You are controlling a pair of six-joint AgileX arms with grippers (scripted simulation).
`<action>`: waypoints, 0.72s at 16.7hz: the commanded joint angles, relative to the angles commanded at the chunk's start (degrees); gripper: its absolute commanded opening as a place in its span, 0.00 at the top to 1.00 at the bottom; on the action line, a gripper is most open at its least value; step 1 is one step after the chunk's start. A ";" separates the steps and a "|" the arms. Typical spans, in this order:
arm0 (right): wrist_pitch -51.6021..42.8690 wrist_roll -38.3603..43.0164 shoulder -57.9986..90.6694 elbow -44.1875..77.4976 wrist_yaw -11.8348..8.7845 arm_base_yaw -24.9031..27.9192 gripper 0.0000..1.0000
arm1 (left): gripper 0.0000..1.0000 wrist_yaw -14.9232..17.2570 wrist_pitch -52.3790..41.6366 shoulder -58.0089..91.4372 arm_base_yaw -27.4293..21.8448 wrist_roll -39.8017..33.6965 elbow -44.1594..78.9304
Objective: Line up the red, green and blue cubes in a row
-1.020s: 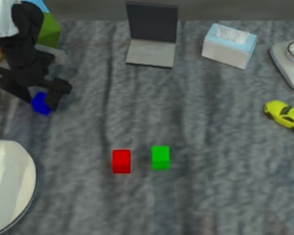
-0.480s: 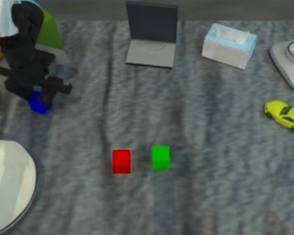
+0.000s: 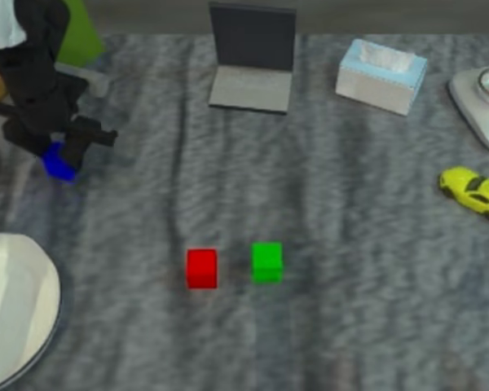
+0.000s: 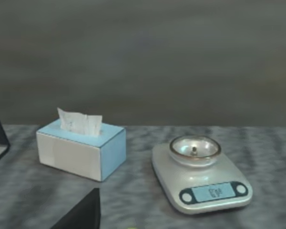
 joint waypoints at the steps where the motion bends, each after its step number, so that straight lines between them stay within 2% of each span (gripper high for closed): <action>1: 0.00 0.00 0.00 0.00 0.00 0.00 0.00 | 1.00 0.00 -1.90 -0.45 0.11 0.03 1.39; 5: 0.00 0.00 0.00 0.00 0.00 0.00 0.00 | 1.00 0.01 -8.89 -2.30 0.85 -0.24 6.34; 12: 0.00 0.00 0.00 0.00 0.00 0.00 0.00 | 1.00 -0.04 -9.73 -2.14 0.05 -0.93 7.35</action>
